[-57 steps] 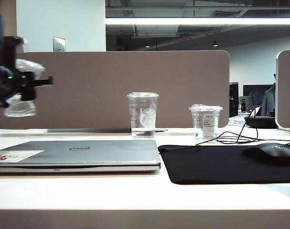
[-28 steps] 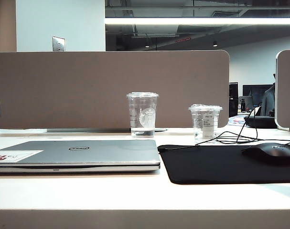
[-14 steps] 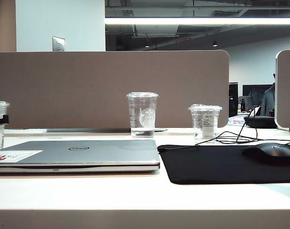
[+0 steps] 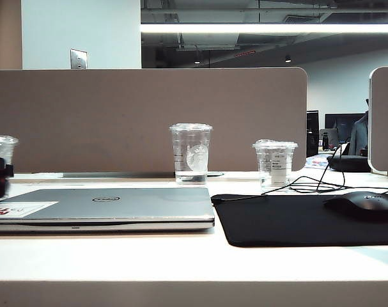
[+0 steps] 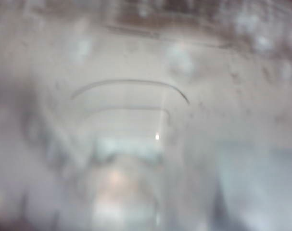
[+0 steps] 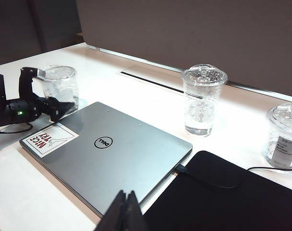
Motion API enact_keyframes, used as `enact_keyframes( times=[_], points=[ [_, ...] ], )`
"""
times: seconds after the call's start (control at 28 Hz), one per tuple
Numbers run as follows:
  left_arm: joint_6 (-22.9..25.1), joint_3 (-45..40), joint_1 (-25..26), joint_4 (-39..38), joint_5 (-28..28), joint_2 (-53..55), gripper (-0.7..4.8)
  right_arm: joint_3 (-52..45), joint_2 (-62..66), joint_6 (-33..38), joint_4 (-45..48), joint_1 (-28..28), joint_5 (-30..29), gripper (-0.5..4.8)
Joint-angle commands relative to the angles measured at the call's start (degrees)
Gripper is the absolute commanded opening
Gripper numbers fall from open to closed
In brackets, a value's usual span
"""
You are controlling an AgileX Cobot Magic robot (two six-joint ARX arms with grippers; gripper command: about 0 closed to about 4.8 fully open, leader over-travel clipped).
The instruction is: Pick up the coffee cup on the left and place it on the left side of the laptop.
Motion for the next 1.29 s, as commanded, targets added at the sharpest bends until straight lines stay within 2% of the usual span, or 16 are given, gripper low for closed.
enact_keyframes(
  times=[0.04, 0.36, 0.46, 0.5, 0.54, 0.57, 0.75, 0.89, 1.0, 1.18, 1.29],
  points=[
    [0.15, 0.09, 0.09, 1.07, 2.25, -0.33, 4.35, 0.44, -0.09, -0.20, 0.98, 0.04, -0.17, -0.02],
    [0.42, -3.58, 0.11, 0.94, 1.36, -5.38, 4.35, 0.44, -0.09, -0.20, 1.01, 0.02, -0.15, -0.02],
    [0.87, -6.73, 0.11, -2.08, 0.55, -10.03, 4.34, 0.44, -0.13, -0.20, 1.05, 0.02, -0.15, -0.02],
    [1.86, -7.96, 0.11, -3.93, 0.55, -12.41, 4.15, 0.44, -0.15, -0.20, 1.07, 0.02, -0.15, -0.02],
    [1.95, -8.74, 0.11, -6.67, 0.61, -15.08, 3.24, 0.44, -0.17, -0.20, 1.14, 0.02, -0.17, -0.02],
    [1.92, -9.11, 0.11, -9.18, 0.59, -17.14, 2.68, 0.44, -0.17, -0.20, 1.20, 0.02, -0.15, -0.02],
    [1.95, -9.25, 0.11, -25.33, 0.59, -27.74, 1.22, 0.44, -0.17, -0.20, 1.46, 0.00, -0.17, -0.02],
    [1.92, -9.25, 0.11, -36.63, 0.61, -35.89, 0.69, 0.44, -0.17, -0.20, 1.51, 0.00, -0.15, -0.02],
    [1.92, -9.25, 0.11, -43.28, 0.61, -41.62, -0.11, 0.44, -0.17, -0.17, 1.46, 0.00, -0.15, -0.02],
    [1.90, -9.25, 0.09, -48.98, 1.18, -49.44, -0.06, 0.44, -0.17, -0.17, 1.46, -0.02, 0.37, -0.02],
    [1.40, -9.22, -0.74, -53.35, 2.27, -57.72, -0.06, 0.42, -0.17, -0.17, 1.40, 0.00, 5.46, -0.02]
  ],
)
